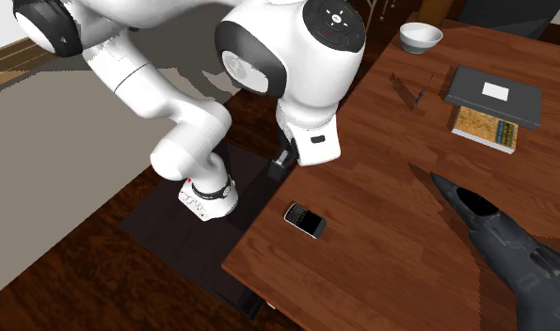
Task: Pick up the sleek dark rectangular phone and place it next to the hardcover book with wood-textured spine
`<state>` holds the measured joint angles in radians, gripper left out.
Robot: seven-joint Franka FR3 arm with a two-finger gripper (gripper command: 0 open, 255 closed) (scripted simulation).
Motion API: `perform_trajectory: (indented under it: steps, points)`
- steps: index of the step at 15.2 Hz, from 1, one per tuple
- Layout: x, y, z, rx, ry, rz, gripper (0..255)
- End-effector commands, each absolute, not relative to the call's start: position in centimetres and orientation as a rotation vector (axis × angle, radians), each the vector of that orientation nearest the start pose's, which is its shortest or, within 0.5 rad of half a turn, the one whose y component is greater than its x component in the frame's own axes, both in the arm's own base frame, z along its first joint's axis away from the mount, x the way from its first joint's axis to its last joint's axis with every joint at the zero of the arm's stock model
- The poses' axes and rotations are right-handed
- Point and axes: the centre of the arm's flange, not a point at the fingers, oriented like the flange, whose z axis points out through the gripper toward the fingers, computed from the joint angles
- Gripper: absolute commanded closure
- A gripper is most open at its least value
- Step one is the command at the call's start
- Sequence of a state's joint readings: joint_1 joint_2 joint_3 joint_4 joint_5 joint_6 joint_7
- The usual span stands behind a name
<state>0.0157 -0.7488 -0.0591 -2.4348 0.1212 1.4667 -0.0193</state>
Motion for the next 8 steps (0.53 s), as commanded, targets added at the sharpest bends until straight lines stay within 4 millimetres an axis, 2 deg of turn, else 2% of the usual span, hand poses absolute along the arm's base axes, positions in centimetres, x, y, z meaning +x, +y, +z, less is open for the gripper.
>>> perform_trajectory:
  steps: [1, 8]
  points:
    - [29.9, -0.2, 53.6, -2.958, 0.007, 0.322, 0]
    - [32.0, -0.5, 45.4, -3.022, -0.047, 0.19, 0]
